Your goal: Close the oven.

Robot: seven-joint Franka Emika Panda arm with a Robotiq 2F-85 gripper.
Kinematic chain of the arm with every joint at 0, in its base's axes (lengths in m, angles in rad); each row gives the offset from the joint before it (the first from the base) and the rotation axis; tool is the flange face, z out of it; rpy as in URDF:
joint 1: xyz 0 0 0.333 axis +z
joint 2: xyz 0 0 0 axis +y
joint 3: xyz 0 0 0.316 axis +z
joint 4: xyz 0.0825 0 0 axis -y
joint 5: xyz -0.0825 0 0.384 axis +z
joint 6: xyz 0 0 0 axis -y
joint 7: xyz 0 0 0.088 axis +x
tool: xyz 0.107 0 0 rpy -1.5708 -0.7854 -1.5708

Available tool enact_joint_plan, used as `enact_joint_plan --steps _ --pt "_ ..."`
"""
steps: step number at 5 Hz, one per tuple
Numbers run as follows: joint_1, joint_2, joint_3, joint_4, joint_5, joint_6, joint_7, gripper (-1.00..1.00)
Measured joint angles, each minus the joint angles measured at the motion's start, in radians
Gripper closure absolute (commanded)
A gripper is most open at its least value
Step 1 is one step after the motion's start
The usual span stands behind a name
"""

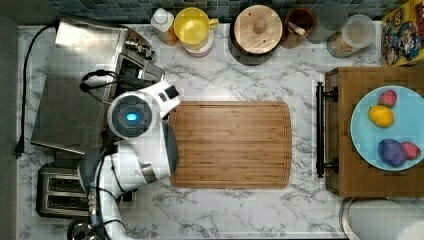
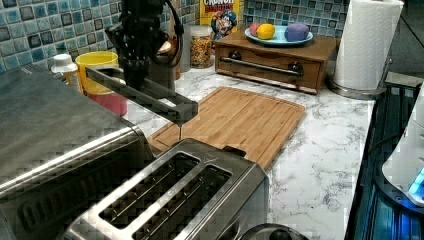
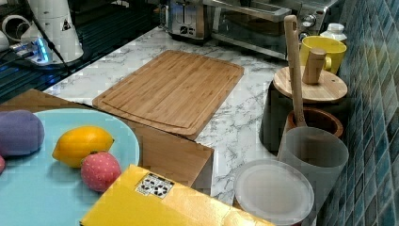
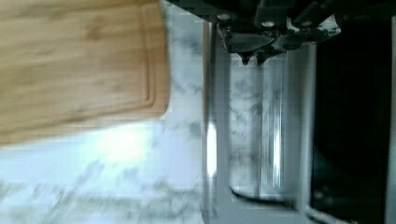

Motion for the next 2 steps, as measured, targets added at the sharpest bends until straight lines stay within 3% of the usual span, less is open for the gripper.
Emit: enact_joint_plan --steps 1,2 --pt "0.010 0.018 0.028 0.102 -0.177 -0.090 0.141 1.00" --pt "0.027 0.081 0.053 0.263 -0.220 -0.265 0.223 1.00"
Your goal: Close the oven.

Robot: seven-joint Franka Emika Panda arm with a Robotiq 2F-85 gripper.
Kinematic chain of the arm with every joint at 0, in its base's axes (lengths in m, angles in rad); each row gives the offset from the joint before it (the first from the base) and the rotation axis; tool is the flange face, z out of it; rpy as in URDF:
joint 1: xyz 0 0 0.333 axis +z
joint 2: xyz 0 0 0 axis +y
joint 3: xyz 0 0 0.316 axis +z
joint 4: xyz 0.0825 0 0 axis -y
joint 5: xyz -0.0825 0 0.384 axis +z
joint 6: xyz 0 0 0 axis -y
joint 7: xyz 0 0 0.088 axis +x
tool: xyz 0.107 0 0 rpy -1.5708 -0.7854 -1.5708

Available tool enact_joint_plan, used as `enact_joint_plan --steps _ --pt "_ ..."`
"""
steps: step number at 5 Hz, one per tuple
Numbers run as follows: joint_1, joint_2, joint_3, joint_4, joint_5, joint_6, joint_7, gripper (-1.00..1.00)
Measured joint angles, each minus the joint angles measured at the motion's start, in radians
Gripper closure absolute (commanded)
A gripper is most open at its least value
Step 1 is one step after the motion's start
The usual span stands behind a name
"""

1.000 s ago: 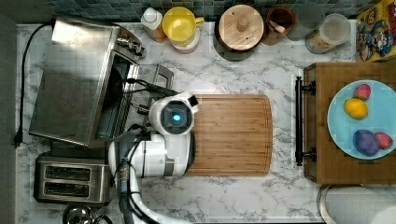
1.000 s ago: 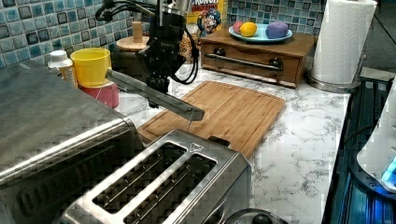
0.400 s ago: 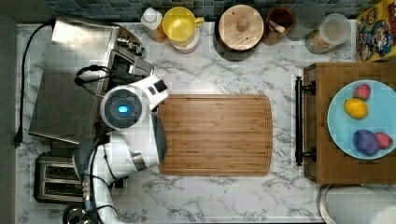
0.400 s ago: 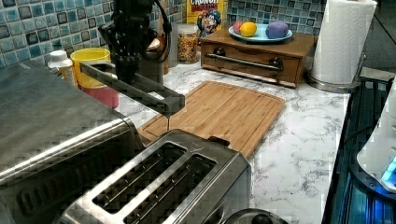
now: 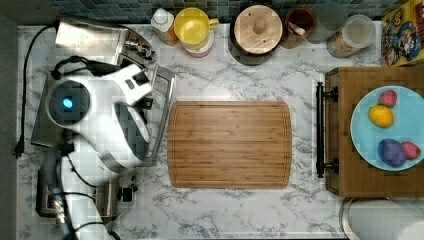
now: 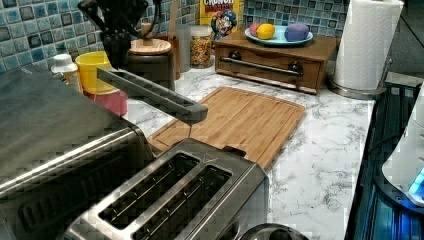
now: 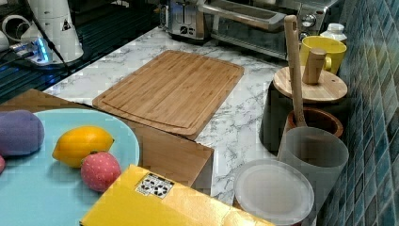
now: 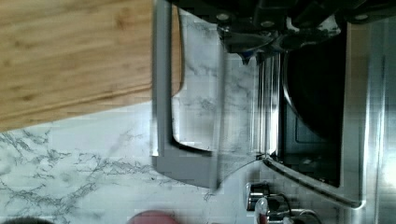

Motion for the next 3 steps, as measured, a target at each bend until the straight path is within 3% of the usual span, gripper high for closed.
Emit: enact_joint_plan --steps 1,2,3 --pt "0.032 0.118 0.017 0.196 -0.001 -0.133 0.014 1.00" --pt "0.052 0.201 0.017 0.277 -0.001 -0.094 0.014 1.00" --pt "0.042 0.232 0.015 0.273 -0.002 -0.085 0.010 1.00"
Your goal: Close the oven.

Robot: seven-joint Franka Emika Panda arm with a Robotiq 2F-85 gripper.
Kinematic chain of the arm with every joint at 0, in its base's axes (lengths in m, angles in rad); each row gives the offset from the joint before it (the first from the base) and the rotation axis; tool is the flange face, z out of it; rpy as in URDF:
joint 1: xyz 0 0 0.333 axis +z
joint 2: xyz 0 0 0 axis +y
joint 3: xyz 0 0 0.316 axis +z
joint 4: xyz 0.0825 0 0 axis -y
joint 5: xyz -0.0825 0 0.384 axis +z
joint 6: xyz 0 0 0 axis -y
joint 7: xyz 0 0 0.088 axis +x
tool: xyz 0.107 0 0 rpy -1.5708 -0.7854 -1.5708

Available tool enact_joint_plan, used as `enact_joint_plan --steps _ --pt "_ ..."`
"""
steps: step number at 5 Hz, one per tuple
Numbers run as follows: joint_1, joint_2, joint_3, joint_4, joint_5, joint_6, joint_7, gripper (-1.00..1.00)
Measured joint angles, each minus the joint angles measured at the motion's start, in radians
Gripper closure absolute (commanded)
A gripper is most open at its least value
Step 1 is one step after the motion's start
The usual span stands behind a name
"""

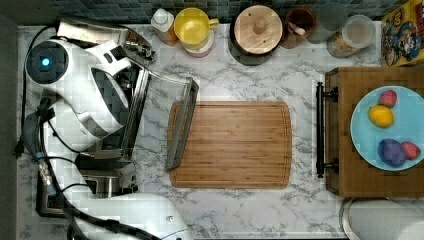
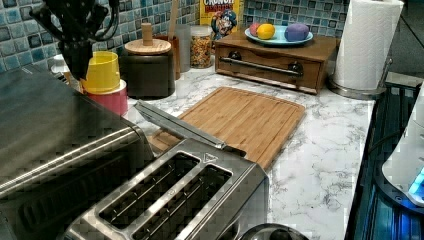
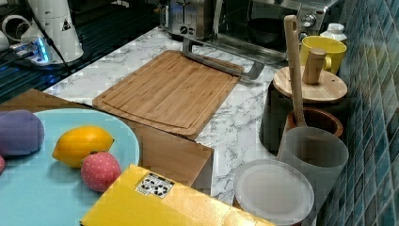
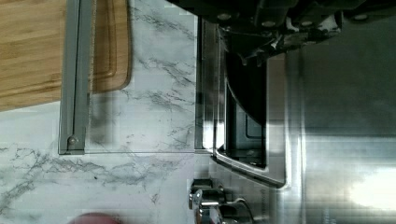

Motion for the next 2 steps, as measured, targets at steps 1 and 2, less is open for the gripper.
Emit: enact_joint_plan --steps 1,2 --pt "-0.004 0.025 -0.014 -0.002 0.001 0.000 0.000 1.00" --pt "-0.012 0.032 -0.020 -0.010 0.001 -0.004 0.000 1.00"
